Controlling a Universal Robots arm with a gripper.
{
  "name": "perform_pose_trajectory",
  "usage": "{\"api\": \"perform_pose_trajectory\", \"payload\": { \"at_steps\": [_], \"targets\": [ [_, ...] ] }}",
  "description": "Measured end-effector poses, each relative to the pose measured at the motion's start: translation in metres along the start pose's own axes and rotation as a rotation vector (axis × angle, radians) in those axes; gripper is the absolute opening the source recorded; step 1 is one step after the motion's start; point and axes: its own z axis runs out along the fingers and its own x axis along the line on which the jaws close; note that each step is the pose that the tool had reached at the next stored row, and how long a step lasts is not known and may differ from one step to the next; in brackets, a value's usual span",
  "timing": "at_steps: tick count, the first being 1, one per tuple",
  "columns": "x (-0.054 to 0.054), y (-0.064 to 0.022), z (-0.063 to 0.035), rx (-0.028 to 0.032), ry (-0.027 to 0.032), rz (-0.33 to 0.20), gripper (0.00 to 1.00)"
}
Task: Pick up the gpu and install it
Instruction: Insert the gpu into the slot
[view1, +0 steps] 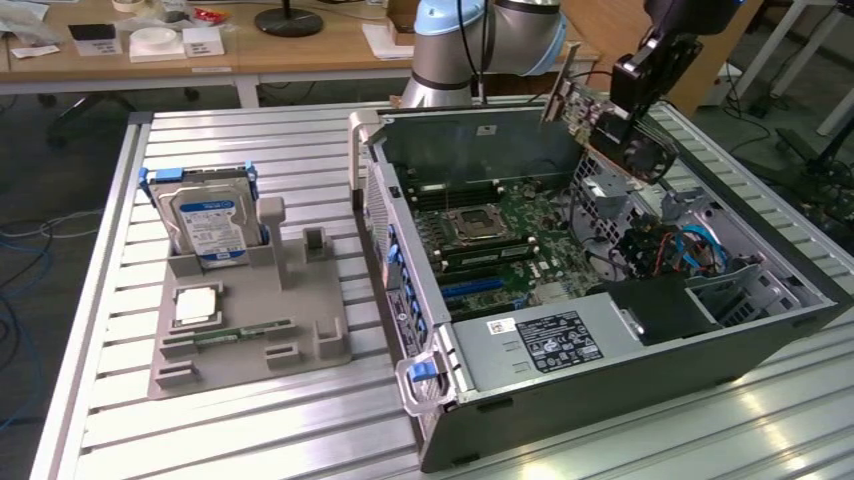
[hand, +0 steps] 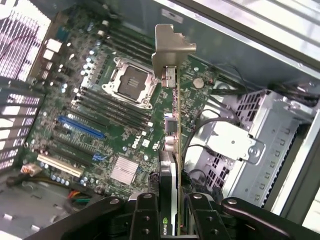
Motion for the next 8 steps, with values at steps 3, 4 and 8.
{"api": "perform_pose_trajectory", "payload": {
  "at_steps": [3, 4, 8],
  "targets": [
    [0.0, 0.0, 0.0, -0.0009, 0.0021, -0.045, 0.26],
    [0.0, 0.0, 0.0001, -0.0013, 0.0028, -0.062, 0.26],
    [0.0, 0.0, 0.0002, -0.0026, 0.0056, -0.124, 0.26]
  ]
}}
